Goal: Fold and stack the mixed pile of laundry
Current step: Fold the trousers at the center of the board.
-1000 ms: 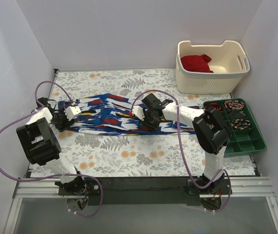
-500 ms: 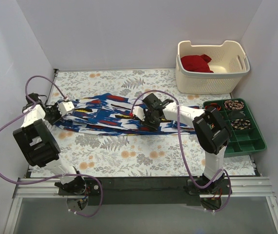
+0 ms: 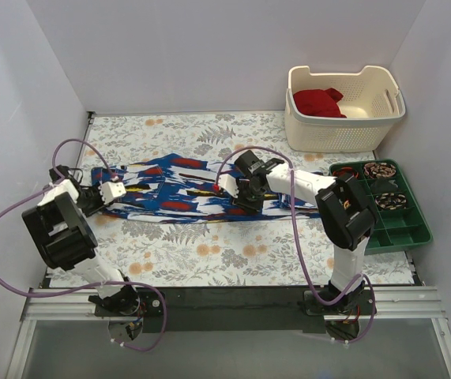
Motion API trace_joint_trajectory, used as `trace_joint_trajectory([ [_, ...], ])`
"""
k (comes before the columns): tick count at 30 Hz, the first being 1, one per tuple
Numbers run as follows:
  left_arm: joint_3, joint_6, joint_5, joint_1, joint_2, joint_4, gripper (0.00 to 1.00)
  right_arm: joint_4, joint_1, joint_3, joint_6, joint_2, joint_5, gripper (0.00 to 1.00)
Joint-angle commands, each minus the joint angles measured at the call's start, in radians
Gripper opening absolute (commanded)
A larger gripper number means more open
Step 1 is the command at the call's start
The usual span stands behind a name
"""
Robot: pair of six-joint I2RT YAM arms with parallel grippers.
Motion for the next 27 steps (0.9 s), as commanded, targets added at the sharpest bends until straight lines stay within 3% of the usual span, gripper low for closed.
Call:
trace_joint_trajectory([
  [1,0.107,-0.024,0.057,0.019,-0.042,-0.115,0.30,-0.105,-0.003,0.064,0.010,-0.065,-0.057,0.38],
  [2,0.124,-0.030,0.081,0.025,-0.054,-0.147,0.40,-0.105,-0.003,0.075,0.014,-0.077,-0.068,0.38],
  [6,0.150,-0.019,0.236,0.025,-0.153,-0.300,0.44,-0.102,0.013,0.110,0.037,-0.073,-0.114,0.25],
  [10,0.060,0.005,0.350,-0.016,-0.208,-0.367,0.50,-0.053,0.027,0.068,0.034,-0.051,-0.117,0.21],
  [13,-0.018,-0.034,0.371,-0.071,-0.249,-0.322,0.54,-0.005,0.033,0.026,0.022,-0.045,-0.094,0.22],
  [17,-0.161,-0.149,0.365,-0.183,-0.311,-0.145,0.55,0.021,0.034,0.020,0.019,-0.019,-0.078,0.23],
  [27,-0.206,-0.304,0.327,-0.334,-0.269,0.061,0.55,0.050,0.053,0.006,0.022,0.018,-0.036,0.27],
])
